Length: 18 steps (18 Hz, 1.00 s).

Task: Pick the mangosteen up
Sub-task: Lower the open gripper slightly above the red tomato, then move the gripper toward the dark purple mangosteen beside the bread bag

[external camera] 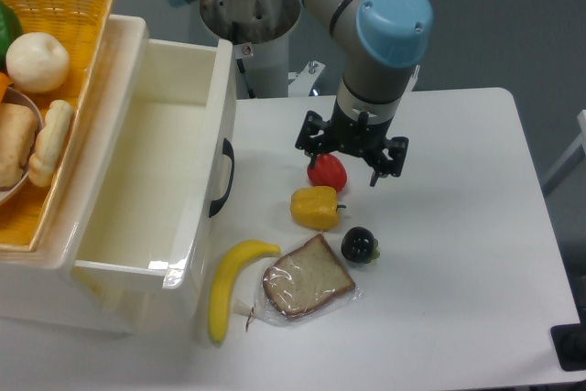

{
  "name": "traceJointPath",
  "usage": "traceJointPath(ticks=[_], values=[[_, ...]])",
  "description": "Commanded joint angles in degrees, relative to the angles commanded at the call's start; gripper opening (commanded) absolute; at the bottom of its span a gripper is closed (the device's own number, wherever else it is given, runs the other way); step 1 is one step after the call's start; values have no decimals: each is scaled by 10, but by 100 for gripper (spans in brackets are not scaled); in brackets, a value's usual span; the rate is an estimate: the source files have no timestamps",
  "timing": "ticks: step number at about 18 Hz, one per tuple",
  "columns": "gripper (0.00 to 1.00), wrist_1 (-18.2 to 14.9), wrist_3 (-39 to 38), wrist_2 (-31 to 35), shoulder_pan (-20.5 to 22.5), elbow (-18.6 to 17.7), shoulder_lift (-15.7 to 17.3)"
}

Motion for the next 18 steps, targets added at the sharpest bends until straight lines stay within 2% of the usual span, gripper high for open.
traceJointPath(ticks=[9, 11, 18], values=[[100, 0, -8, 6, 2, -9, -24], [100, 3, -11, 5, 3, -21, -25], [100, 33, -98, 4, -2, -42, -66]])
